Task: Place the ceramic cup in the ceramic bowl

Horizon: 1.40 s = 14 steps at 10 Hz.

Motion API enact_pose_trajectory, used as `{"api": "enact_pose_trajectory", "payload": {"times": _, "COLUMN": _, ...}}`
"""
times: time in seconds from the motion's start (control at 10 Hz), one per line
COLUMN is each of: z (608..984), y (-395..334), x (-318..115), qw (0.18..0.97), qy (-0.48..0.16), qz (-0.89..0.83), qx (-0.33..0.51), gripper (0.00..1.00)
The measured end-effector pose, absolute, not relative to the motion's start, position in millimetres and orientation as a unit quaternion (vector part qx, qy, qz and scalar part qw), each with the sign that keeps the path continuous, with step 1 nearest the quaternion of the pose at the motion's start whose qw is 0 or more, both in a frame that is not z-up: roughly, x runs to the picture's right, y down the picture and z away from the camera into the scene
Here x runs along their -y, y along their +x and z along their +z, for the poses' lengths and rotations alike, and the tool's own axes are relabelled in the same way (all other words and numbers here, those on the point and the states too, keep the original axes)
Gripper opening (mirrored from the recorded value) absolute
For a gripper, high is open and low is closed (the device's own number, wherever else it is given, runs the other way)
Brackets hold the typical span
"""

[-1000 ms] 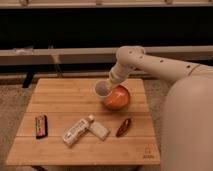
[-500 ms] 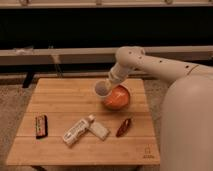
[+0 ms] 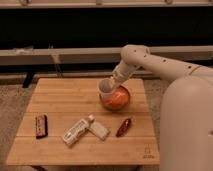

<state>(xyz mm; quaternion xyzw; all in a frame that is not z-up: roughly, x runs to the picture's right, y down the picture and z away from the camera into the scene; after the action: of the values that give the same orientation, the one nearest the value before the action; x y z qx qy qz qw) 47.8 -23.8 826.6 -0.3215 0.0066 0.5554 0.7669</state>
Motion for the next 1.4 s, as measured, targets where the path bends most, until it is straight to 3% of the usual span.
{"api": "enact_pose_trajectory", "payload": {"times": 0.3, "z": 830.0, "y": 49.5, "x": 19.6, "qw": 0.766, "qy": -0.319, "qz": 0.558, "qx": -0.008, "gripper": 0.09}}
{"api": "enact_pose_trajectory", "payload": {"times": 0.8, "z": 836.2, "y": 44.3, "x": 16.6, "qw": 0.766, "qy": -0.319, "qz": 0.558, "qx": -0.008, "gripper": 0.63}}
{"api": "enact_pose_trajectory", "payload": {"times": 1.1, "z": 838.4, "y": 40.0, "x": 15.8, "qw": 0.766, "qy": -0.32, "qz": 0.557, "qx": -0.007, "gripper": 0.89}}
{"api": "enact_pose_trajectory", "payload": {"times": 1.2, "z": 839.4, "y": 40.0, "x": 15.6, "qw": 0.766, "qy": -0.319, "qz": 0.557, "qx": -0.007, "gripper": 0.94}}
{"api": "enact_pose_trajectory", "payload": {"times": 1.4, "z": 841.5, "y": 38.1, "x": 14.9, "qw": 0.767, "qy": -0.319, "qz": 0.557, "qx": -0.006, "gripper": 0.94}}
